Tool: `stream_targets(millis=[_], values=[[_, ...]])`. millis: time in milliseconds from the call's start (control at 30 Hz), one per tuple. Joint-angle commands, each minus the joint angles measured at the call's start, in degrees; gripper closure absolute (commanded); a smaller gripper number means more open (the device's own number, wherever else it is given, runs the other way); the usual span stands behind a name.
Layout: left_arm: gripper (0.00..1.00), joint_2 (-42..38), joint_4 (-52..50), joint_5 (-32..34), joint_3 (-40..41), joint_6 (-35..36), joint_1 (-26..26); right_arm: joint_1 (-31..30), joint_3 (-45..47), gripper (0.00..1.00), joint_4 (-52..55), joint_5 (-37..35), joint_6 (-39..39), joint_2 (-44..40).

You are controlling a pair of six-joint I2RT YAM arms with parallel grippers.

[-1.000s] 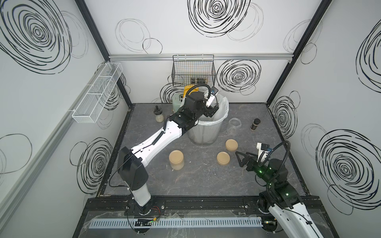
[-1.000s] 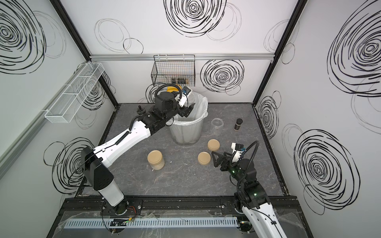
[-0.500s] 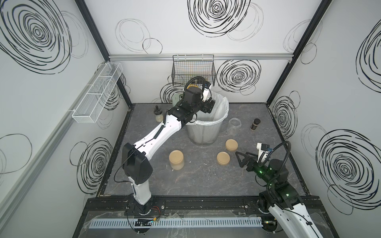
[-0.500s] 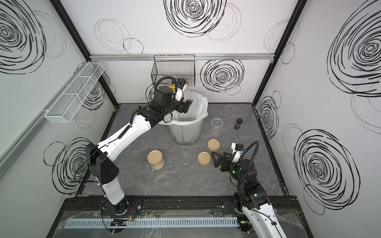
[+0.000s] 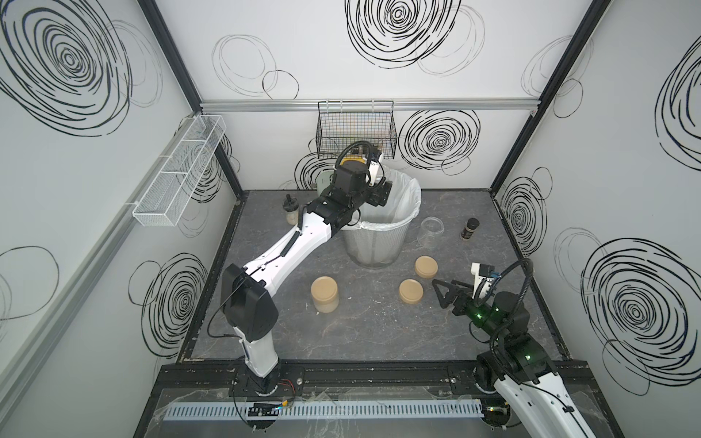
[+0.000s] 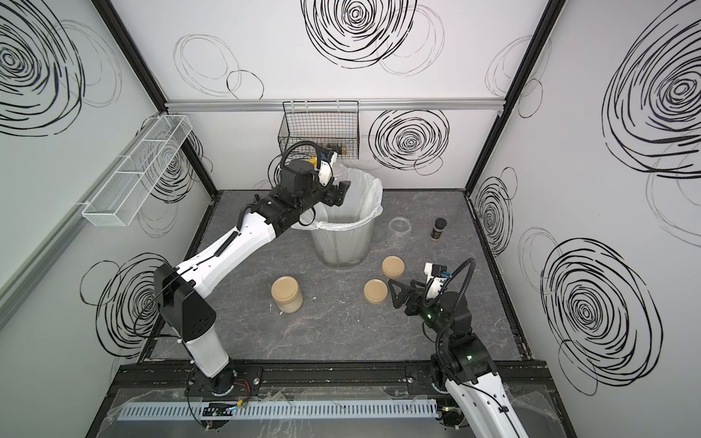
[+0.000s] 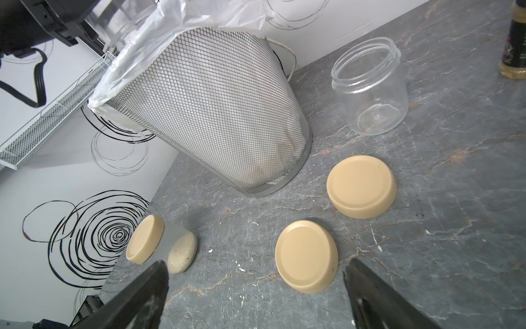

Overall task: Empty moldy rice from jars
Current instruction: Pour the moldy rice from the jar into the trash bin.

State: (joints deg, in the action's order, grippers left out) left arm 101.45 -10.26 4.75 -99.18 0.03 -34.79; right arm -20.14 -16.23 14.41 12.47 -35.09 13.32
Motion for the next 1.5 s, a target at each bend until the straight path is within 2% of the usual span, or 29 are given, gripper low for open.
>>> stream_targets(millis=[0, 100, 200, 267, 400, 467, 533, 600, 700, 800, 900, 1033, 1133, 1200, 1333, 1400, 1467], values=[[0.32, -0.36, 6.64, -2.45, -2.78, -3.95, 2.03, 0.26, -1.24, 0.02, -2.92, 1.15, 0.02, 0.63], [0.34, 0.52, 4.61, -3.79, -4.55, -5.88, 2.51, 0.2, -2.02, 0.02, -1.86, 0.83, 0.36, 0.85], [0.32, -2.51, 7.94, -2.69, 0.5, -4.69, -0.28, 0.19, -2.18, 0.02, -0.99, -0.35, 1.08, 0.75], [0.31, -3.23, 10.77, -1.96, 2.57, -4.38, -0.03, 0.19, -1.8, 0.02, -1.58, -0.21, 0.87, 0.81], [0.34, -0.1, 7.42, -4.23, -2.63, -8.21, 3.49, 0.19, -1.94, 0.02, -2.31, 1.04, 0.49, 1.17], [0.34, -0.62, 6.82, -3.55, -2.85, -7.15, 1.92, 0.23, -2.2, 0.02, -1.62, 0.68, 0.64, 1.2], [0.32, -2.21, 10.0, -1.85, 0.46, -4.54, 0.14, 0.23, -2.01, 0.02, -1.35, 0.04, 0.63, 1.03], [0.31, -1.98, 12.84, -1.81, 1.99, -5.49, 1.38, 0.19, -1.71, 0.02, -1.94, 0.13, 0.25, 0.83], [0.36, 0.32, 8.55, -5.46, -3.92, -10.07, 4.46, 0.19, -2.28, 0.02, -2.2, 1.2, 0.41, 1.0], [0.33, -2.07, 9.63, -3.91, -3.78, -7.07, 2.12, 0.26, -2.93, 0.02, -0.79, -0.33, 1.9, 0.76], [0.31, -3.15, 12.73, -3.81, -2.35, -7.19, 2.96, 0.19, -2.84, 0.02, -1.5, -0.07, 2.89, 0.24], [0.35, -0.97, 7.59, -5.2, -4.75, -8.96, 3.85, 0.21, -2.62, 0.02, -3.83, 3.08, 2.59, 0.61], [0.32, -3.91, 11.07, -4.03, 1.09, -6.3, -0.08, 0.21, -2.37, 0.02, -3.29, 1.61, 2.14, 0.66], [0.3, -4.0, 14.0, -2.63, 3.26, -5.3, 0.12, 0.2, -2.05, 0.02, -3.95, 1.5, 2.35, 0.48], [0.34, 1.14, 8.97, -5.46, -4.81, -9.13, 4.54, 0.23, -3.51, 0.02, -4.42, 3.39, 3.85, 0.99], [0.34, 0.74, 7.88, -5.5, -5.93, -8.2, 3.22, 0.21, -4.28, 0.02, -2.91, 2.4, 4.15, 1.16], [0.31, -1.24, 11.44, -4.46, -2.47, -4.7, 1.2, 0.19, -4.01, 0.02, -2.5, 1.19, 3.85, 0.94]])
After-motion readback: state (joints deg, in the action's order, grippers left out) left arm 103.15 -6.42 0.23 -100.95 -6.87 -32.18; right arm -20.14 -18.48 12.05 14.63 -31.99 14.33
